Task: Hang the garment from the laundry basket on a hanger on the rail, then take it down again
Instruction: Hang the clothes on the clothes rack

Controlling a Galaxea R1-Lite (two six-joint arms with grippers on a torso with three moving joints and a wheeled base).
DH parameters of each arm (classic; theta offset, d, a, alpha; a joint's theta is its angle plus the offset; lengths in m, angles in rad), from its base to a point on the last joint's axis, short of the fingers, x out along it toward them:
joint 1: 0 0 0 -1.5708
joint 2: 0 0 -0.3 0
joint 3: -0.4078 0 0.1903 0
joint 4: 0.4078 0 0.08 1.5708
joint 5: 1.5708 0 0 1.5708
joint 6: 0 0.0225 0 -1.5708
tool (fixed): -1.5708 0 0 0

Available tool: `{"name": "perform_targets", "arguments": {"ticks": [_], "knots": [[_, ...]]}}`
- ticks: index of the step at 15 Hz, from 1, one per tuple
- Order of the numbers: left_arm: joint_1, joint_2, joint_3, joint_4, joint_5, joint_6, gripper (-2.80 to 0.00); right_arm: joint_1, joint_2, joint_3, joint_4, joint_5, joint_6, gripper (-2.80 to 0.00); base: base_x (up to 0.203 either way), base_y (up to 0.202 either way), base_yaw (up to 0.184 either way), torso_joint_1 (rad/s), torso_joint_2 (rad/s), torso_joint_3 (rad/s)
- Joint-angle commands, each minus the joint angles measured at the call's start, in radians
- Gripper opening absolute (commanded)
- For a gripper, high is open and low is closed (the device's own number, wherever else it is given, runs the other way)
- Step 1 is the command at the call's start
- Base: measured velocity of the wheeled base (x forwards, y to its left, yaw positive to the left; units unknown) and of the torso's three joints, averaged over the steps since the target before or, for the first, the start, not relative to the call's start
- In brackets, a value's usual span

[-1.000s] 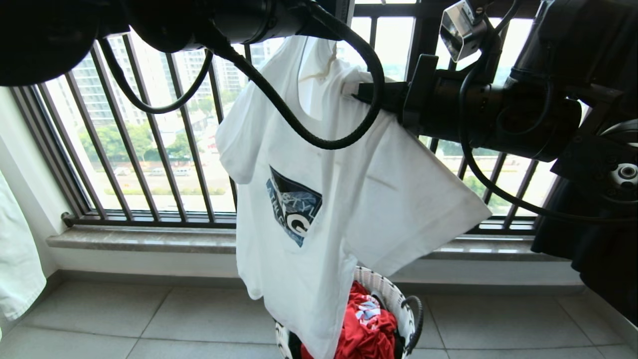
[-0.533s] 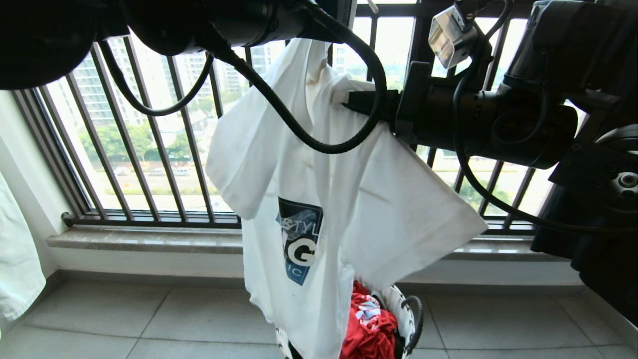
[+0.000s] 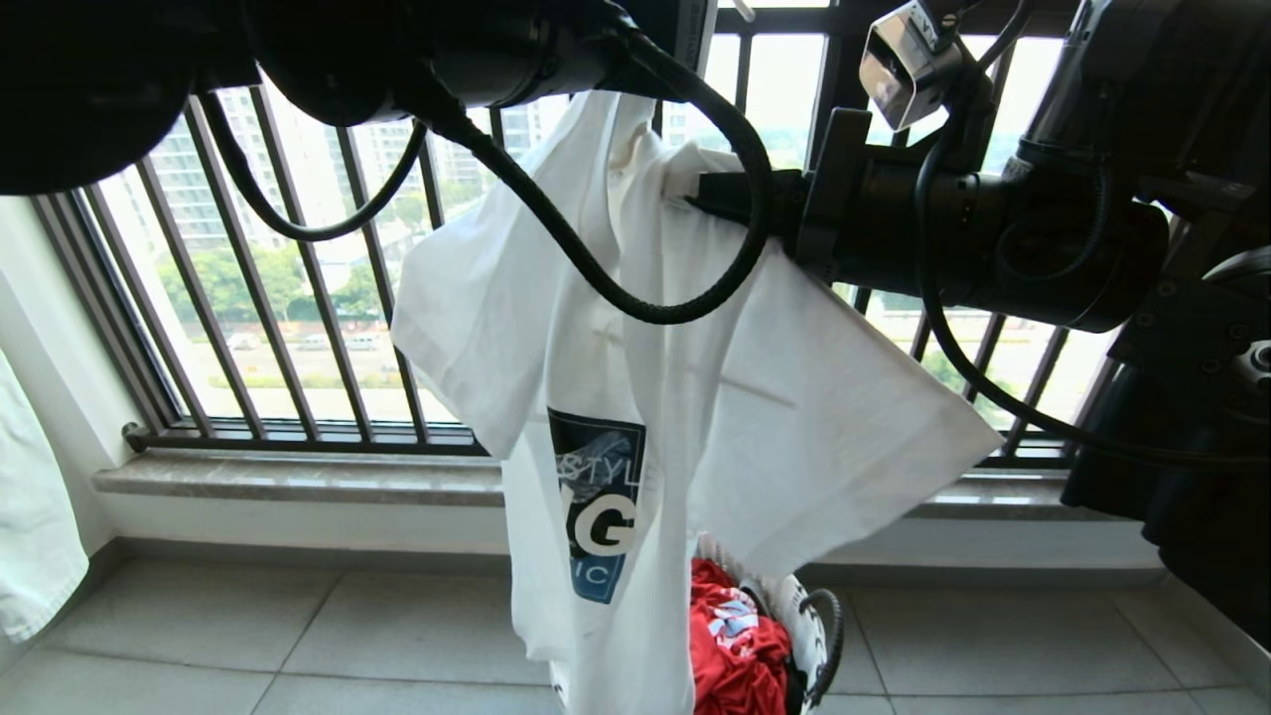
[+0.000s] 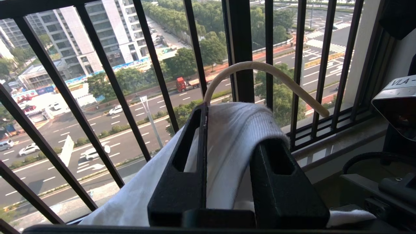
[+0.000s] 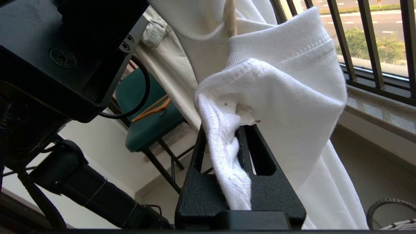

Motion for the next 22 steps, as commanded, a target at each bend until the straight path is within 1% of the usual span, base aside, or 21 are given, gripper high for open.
{"name": "perform_targets", "arguments": {"ticks": [1, 4, 6, 8, 10, 11, 13, 14, 17, 19, 22], "knots": [[-0.015, -0.013, 0.017, 0.010, 0.002, 0.002, 0.00, 0.000, -0.002, -0.003, -0.005, 0.003, 0.003, -2.80, 0.000, 0.000, 0.000, 0.000, 0.00, 0.000], [-0.027, -0.032, 0.022, 0.076, 0.007, 0.002, 0.00, -0.021, -0.002, -0.013, -0.005, 0.003, 0.004, -2.80, 0.000, 0.000, 0.000, 0.000, 0.00, 0.000], [-0.033, -0.039, 0.022, 0.153, 0.059, 0.003, 0.00, -0.032, -0.002, -0.018, -0.005, 0.003, 0.005, -2.80, 0.000, 0.000, 0.000, 0.000, 0.00, 0.000], [-0.037, -0.055, 0.022, 0.200, 0.069, 0.002, 0.00, -0.035, -0.003, -0.020, -0.005, 0.003, 0.005, -2.80, 0.000, 0.000, 0.000, 0.000, 0.00, 0.000], [-0.037, -0.070, 0.022, 0.280, 0.083, -0.002, 0.00, -0.042, -0.003, -0.027, -0.005, 0.003, 0.005, -2.80, 0.000, 0.000, 0.000, 0.000, 0.00, 0.000], [-0.038, -0.078, 0.022, 0.298, 0.088, -0.019, 0.00, -0.046, -0.005, -0.027, -0.005, 0.003, 0.005, -2.80, 0.000, 0.000, 0.000, 0.000, 0.00, 0.000], [-0.040, -0.089, 0.024, 0.328, 0.089, -0.023, 0.00, -0.054, -0.010, -0.029, -0.005, 0.005, 0.006, -2.80, 0.000, 0.000, 0.000, 0.000, 0.00, 0.000], [-0.040, -0.100, 0.024, 0.377, 0.090, -0.028, 0.00, -0.059, -0.011, -0.030, -0.005, 0.005, 0.006, -2.80, 0.000, 0.000, 0.000, 0.000, 0.00, 0.000], [-0.043, -0.116, 0.025, 0.481, 0.088, -0.100, 0.00, -0.066, -0.014, -0.038, -0.004, 0.005, 0.008, -2.80, 0.000, 0.000, 0.000, 0.000, 0.00, 0.000], [-0.043, -0.129, 0.030, 0.498, 0.086, -0.118, 0.00, -0.072, -0.020, -0.038, -0.007, 0.005, 0.039, -2.80, 0.000, 0.000, 0.000, 0.000, 0.00, 0.000], [-0.043, -0.161, 0.066, 0.504, 0.085, -0.118, 0.00, -0.075, -0.020, -0.038, -0.007, 0.005, 0.040, -2.80, 0.000, 0.000, 0.000, 0.000, 0.00, 0.000]]}}
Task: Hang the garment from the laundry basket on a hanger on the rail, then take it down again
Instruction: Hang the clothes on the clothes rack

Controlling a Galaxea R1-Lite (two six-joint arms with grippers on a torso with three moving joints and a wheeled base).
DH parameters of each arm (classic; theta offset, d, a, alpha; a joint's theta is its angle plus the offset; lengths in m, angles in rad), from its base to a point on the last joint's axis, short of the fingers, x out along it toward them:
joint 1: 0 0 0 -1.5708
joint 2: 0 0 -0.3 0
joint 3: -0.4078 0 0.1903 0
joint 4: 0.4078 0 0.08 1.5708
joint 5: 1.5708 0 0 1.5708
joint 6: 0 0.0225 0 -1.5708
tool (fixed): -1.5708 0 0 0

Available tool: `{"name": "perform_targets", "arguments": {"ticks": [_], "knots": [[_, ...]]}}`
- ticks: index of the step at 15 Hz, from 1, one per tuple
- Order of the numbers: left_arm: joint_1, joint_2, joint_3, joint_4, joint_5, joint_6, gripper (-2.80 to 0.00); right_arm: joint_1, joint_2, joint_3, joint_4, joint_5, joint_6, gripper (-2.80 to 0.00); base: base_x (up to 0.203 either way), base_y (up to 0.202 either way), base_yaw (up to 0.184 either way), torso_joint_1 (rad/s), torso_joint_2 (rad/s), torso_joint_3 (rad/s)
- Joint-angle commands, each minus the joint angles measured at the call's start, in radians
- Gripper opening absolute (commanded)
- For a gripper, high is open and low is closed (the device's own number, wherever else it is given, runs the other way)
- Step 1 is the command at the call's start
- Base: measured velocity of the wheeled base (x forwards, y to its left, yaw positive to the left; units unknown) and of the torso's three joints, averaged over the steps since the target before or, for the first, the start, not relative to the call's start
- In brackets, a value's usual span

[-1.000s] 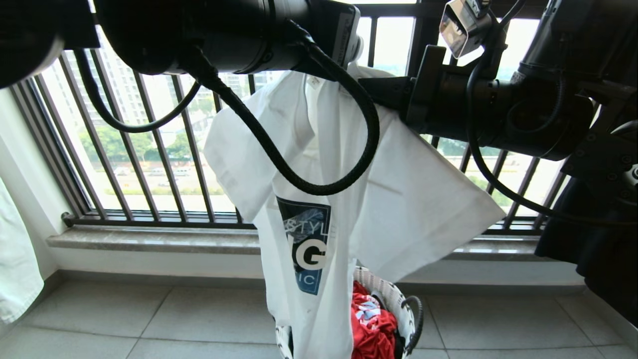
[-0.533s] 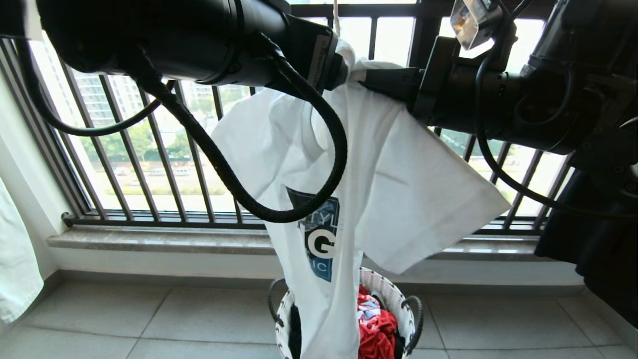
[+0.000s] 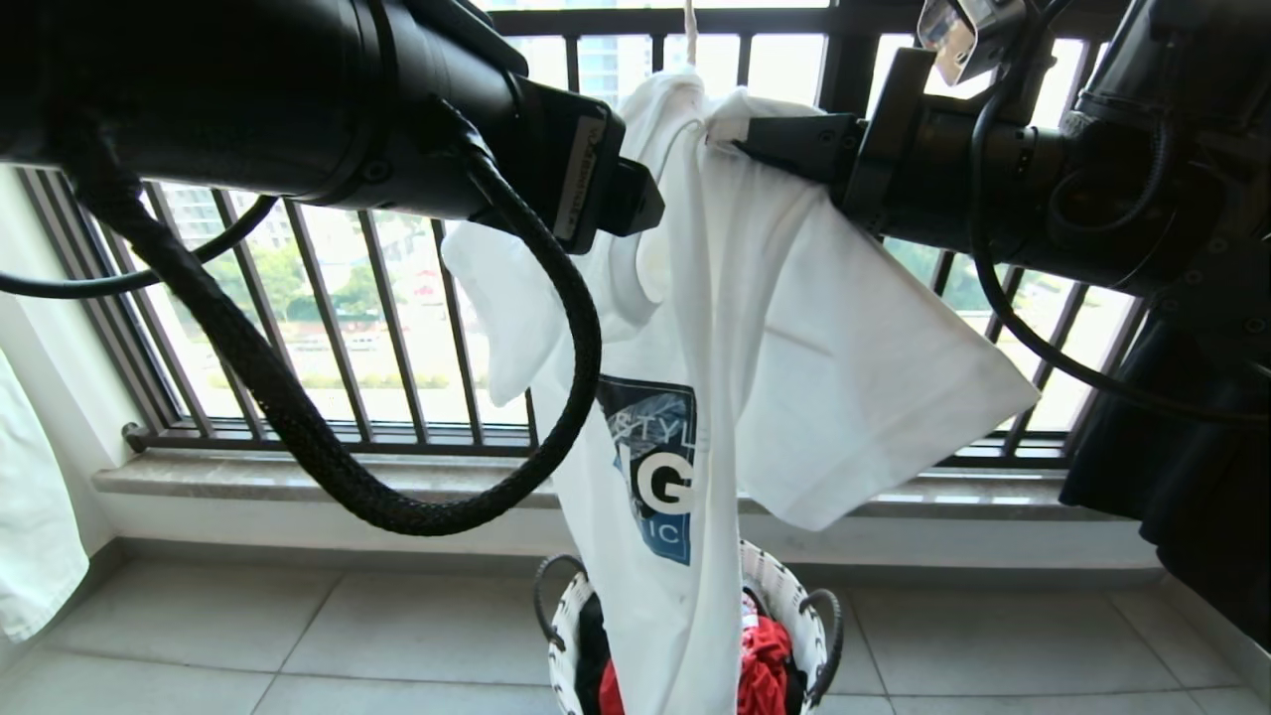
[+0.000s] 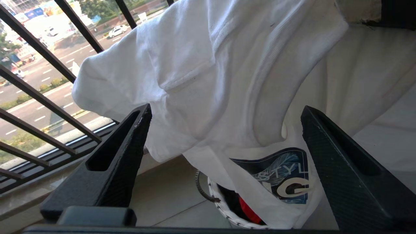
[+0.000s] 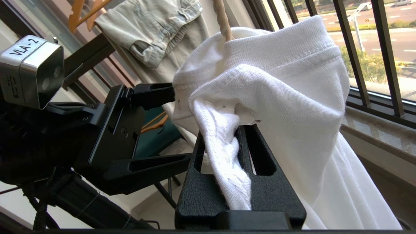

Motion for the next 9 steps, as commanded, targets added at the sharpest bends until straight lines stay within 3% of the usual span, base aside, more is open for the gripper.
{"name": "perform_targets", "arguments": {"ticks": [1, 4, 5, 9], "knots": [[0.000, -0.031, 0.024, 0.003, 0.003, 0.001, 0.00, -0.002, -0.001, 0.000, -0.003, 0.003, 0.004, -2.80, 0.000, 0.000, 0.000, 0.000, 0.00, 0.000], [0.000, -0.071, 0.040, 0.003, 0.004, 0.001, 0.00, -0.008, -0.001, -0.001, -0.003, 0.003, 0.004, -2.80, 0.000, 0.000, 0.000, 0.000, 0.00, 0.000], [-0.002, -0.086, 0.040, 0.004, 0.003, 0.001, -2.80, -0.009, -0.001, -0.001, -0.003, 0.003, 0.004, -2.80, 0.000, 0.000, 0.000, 0.000, 0.00, 0.000], [0.002, -0.118, 0.028, 0.004, 0.009, 0.002, -2.80, -0.012, -0.001, -0.001, -0.005, 0.003, 0.005, -2.80, 0.000, 0.000, 0.000, 0.000, 0.00, 0.000]]}}
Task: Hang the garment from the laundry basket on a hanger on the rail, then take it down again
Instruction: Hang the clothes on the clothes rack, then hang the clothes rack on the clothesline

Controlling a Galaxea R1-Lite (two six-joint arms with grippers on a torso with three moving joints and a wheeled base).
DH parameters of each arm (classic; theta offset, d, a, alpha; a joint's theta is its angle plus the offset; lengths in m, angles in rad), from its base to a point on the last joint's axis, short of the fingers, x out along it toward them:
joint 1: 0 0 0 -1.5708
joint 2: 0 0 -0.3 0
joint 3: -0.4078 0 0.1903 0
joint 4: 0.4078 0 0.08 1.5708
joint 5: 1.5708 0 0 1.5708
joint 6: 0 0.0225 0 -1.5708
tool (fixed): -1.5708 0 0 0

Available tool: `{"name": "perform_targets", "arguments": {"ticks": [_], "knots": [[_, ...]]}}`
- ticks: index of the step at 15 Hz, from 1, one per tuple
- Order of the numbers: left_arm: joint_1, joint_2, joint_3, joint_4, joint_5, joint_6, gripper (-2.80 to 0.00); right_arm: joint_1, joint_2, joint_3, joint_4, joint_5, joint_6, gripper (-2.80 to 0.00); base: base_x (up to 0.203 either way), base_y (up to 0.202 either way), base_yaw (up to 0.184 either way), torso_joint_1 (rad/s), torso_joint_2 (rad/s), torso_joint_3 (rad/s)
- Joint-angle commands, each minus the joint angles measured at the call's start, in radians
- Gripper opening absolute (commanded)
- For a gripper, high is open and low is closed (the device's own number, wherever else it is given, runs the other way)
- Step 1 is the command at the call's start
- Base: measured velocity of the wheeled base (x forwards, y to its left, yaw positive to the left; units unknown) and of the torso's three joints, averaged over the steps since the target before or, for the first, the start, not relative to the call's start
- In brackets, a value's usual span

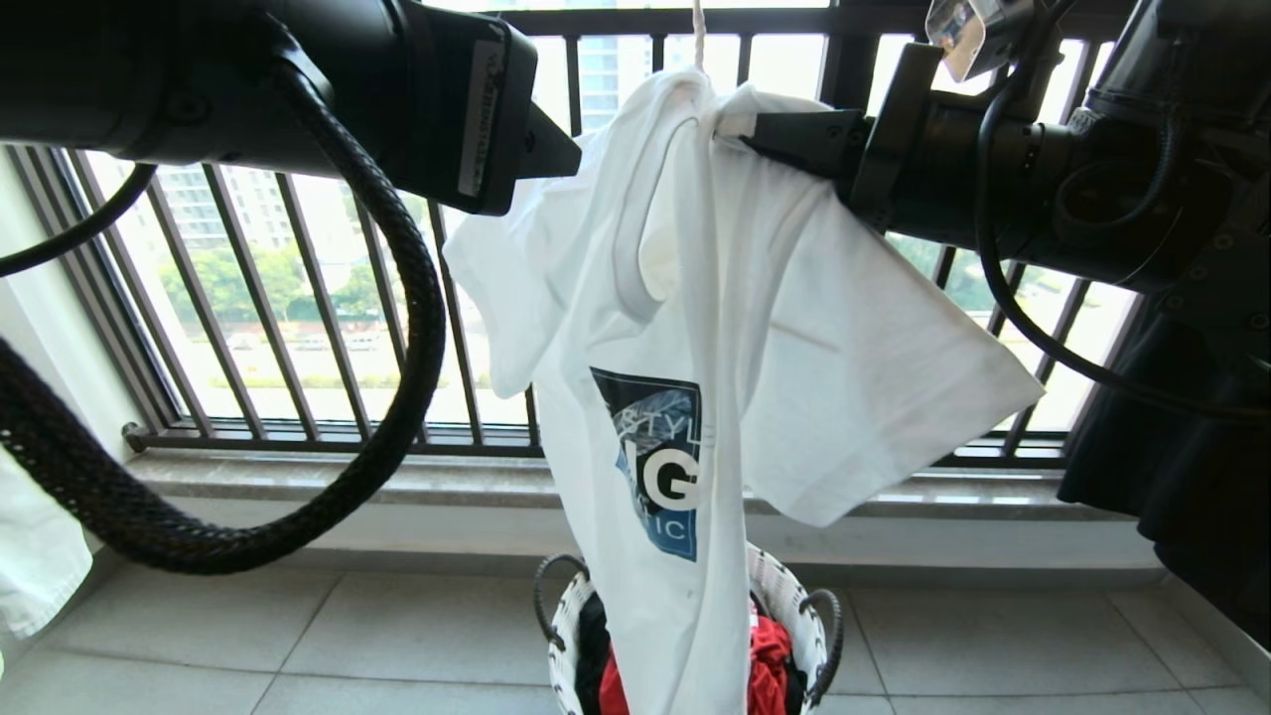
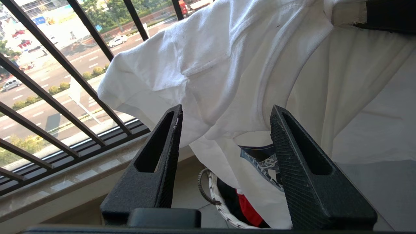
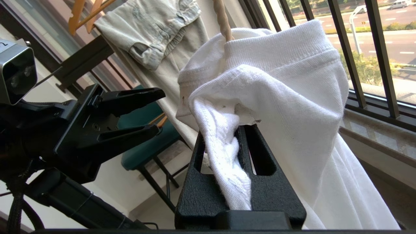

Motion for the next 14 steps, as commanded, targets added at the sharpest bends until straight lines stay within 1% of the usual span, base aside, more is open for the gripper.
{"name": "perform_targets", "arguments": {"ticks": [1, 3, 5, 6, 7, 10, 11, 12, 14], "knots": [[0.016, -0.041, -0.020, 0.002, 0.005, 0.005, -2.80, -0.001, 0.000, 0.000, -0.002, 0.003, 0.004, -2.80, 0.000, 0.000, 0.000, 0.000, 0.00, 0.000], [0.072, -0.059, -0.032, 0.018, 0.005, 0.032, -2.80, -0.001, 0.001, 0.000, -0.002, 0.016, 0.004, -2.80, 0.000, 0.000, 0.000, 0.000, 0.00, 0.000], [0.160, -0.050, -0.073, 0.060, -0.005, 0.081, -2.80, -0.001, 0.001, 0.000, -0.002, 0.022, 0.004, -2.80, 0.000, 0.000, 0.000, 0.000, 0.00, 0.000], [0.201, -0.028, -0.111, 0.081, -0.027, 0.105, -2.80, -0.001, 0.001, 0.000, -0.002, 0.022, 0.004, -2.80, 0.000, 0.000, 0.000, 0.000, 0.00, 0.000], [0.237, -0.017, -0.118, 0.095, -0.083, 0.145, -2.80, -0.001, 0.001, 0.001, -0.002, 0.023, 0.004, -2.80, 0.000, 0.000, 0.000, 0.000, 0.00, 0.000], [0.347, -0.002, -0.122, 0.104, -0.364, 0.267, -2.80, -0.001, 0.003, 0.001, 0.001, 0.043, 0.006, -2.80, 0.000, 0.000, 0.000, 0.000, 0.00, 0.000], [0.390, 0.013, -0.124, 0.103, -0.443, 0.326, -2.80, -0.001, 0.003, 0.001, 0.001, 0.048, 0.006, -2.80, 0.000, 0.000, 0.000, 0.000, 0.00, 0.000], [0.419, 0.040, -0.128, 0.100, -0.497, 0.382, -2.80, -0.001, 0.002, 0.003, 0.002, 0.054, 0.007, -2.80, 0.000, 0.000, 0.000, 0.000, 0.00, 0.000], [0.451, 0.077, -0.133, 0.096, -0.565, 0.502, -2.80, -0.001, 0.000, 0.003, 0.002, 0.066, 0.024, -2.80, 0.000, 0.000, 0.000, 0.000, 0.00, 0.000]]}}
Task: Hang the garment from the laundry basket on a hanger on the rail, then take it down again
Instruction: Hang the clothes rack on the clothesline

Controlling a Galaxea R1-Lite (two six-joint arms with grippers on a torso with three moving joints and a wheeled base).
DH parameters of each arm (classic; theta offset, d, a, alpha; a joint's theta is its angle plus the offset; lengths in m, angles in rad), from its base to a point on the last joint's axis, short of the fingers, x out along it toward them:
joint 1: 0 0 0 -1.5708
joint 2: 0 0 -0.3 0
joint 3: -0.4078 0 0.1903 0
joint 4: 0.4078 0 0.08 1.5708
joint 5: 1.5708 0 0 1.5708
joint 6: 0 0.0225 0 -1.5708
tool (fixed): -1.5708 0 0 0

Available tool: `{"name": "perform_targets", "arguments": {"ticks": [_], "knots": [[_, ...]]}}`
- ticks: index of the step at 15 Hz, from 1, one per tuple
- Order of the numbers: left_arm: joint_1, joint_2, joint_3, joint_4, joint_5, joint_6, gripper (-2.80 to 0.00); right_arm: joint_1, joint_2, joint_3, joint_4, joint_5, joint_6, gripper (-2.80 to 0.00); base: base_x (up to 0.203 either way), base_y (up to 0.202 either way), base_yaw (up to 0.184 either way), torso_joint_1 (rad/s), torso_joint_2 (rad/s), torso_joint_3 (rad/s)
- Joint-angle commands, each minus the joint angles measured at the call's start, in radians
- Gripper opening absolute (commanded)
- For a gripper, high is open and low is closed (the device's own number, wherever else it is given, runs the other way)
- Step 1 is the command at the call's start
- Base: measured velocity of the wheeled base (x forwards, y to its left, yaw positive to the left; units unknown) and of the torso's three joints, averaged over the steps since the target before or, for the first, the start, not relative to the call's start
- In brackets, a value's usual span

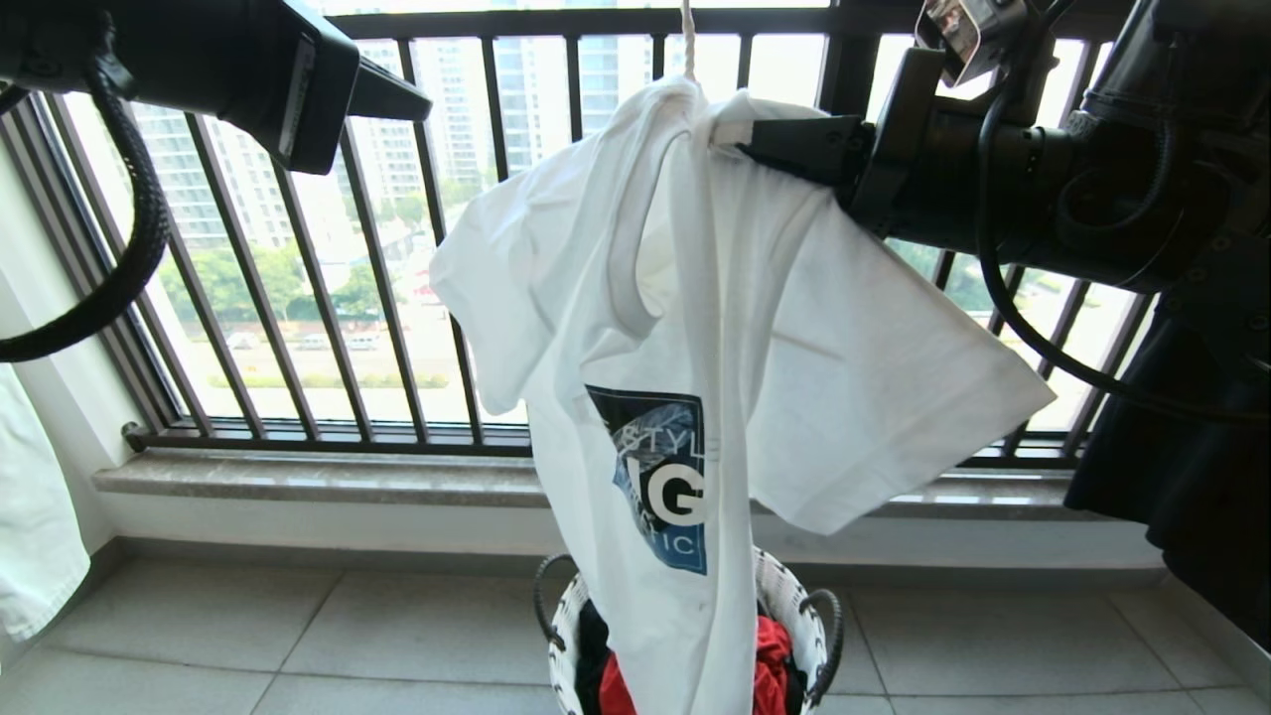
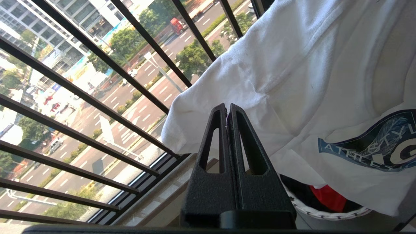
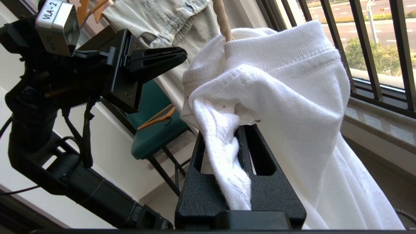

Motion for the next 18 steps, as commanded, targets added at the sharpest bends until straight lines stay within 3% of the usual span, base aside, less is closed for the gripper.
{"name": "perform_targets", "arguments": {"ticks": [1, 3, 6, 10, 18], "knots": [[0.033, 0.055, -0.005, -0.008, -0.079, 0.125, 0.00, 0.001, 0.000, 0.000, -0.003, 0.008, 0.008, -2.80, 0.000, 0.000, 0.000, 0.000, 0.00, 0.000], [0.035, 0.074, -0.004, -0.072, -0.127, 0.178, 0.00, 0.001, 0.000, 0.005, -0.002, 0.022, 0.008, -2.80, 0.000, 0.000, 0.000, 0.000, 0.00, 0.000], [0.032, 0.067, -0.001, -0.093, -0.200, 0.186, 0.00, 0.002, -0.004, 0.016, -0.002, 0.055, 0.008, -2.80, 0.000, 0.000, 0.000, 0.000, 0.00, 0.000], [0.032, 0.005, -0.002, 0.120, -0.377, 0.185, 0.00, 0.002, -0.037, 0.043, -0.004, 0.131, 0.008, -2.80, 0.000, 0.000, 0.000, 0.000, 0.00, 0.000], [0.025, -0.019, -0.001, 0.161, -0.385, 0.184, 0.00, 0.001, -0.071, 0.081, -0.003, 0.268, 0.006, -2.80, 0.000, 0.000, 0.000, 0.000, 0.00, 0.000]]}}
